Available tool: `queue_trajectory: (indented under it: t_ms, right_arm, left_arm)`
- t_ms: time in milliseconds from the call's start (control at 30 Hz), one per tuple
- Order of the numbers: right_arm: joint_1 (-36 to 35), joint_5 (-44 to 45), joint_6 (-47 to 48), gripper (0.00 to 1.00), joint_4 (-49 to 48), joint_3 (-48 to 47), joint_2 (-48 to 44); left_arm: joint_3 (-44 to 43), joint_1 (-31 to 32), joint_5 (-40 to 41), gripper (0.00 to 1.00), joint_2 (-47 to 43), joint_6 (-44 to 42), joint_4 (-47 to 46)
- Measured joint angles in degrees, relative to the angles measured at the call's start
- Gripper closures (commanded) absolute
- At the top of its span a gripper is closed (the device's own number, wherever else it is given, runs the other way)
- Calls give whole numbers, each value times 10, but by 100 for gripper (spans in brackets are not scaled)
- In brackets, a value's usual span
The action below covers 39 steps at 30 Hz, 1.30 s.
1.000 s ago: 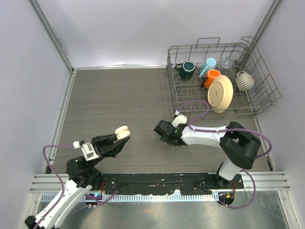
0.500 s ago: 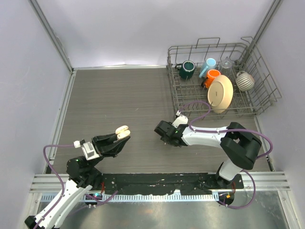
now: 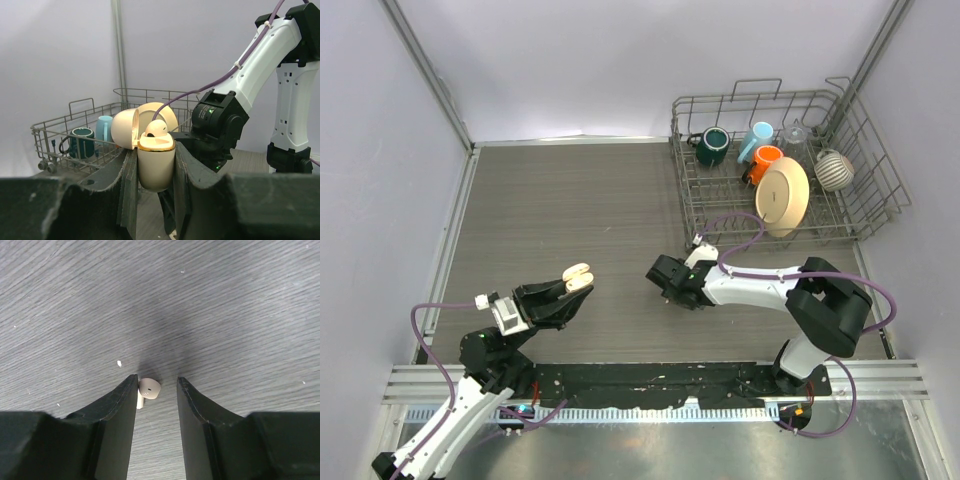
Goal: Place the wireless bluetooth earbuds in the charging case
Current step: Adjust the earbud at the center of the board.
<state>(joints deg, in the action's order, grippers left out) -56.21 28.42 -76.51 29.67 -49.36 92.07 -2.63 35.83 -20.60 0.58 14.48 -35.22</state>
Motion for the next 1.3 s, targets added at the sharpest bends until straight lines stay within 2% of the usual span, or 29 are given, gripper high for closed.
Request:
queue_trajectory:
  t_ms: [700,1300]
  right_arm:
    - [-1,-6,-5,56,56,-28,17]
    - [4,-39,-48,56,75,-37,18]
  left_arm:
    - [0,0,0,100,0,-2,3]
    - [0,0,4,100,0,-3,31]
